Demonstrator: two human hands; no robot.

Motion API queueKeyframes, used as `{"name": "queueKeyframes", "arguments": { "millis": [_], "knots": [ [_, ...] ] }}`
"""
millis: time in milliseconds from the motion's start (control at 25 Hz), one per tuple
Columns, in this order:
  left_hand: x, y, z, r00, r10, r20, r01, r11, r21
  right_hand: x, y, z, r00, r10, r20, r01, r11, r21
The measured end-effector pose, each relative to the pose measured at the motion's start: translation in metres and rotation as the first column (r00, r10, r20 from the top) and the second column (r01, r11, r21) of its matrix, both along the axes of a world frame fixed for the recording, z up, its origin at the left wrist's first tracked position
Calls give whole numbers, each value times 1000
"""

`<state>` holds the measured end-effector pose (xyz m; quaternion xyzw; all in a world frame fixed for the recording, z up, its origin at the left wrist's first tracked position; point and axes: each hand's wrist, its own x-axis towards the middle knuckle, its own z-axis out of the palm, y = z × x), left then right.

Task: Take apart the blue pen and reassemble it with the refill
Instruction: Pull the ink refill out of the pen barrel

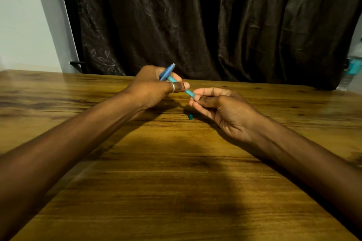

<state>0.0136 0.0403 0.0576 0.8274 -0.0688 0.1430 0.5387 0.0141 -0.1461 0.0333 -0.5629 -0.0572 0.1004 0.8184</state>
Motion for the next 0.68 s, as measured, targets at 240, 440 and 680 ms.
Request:
{"name": "queueKeyframes", "arguments": {
  "millis": [240,440,680],
  "knots": [
    [-3,2,0,994,-74,-80,81,993,91,3,-6,2,998,-68,16,69,997,-38],
    [-3,4,1,989,-109,-103,119,988,95,4,-8,3,998,-64,11,64,997,-48],
    [-1,5,3,984,-177,-29,179,947,267,2,-5,1,999,-39,-16,38,998,-46]
  ]
}}
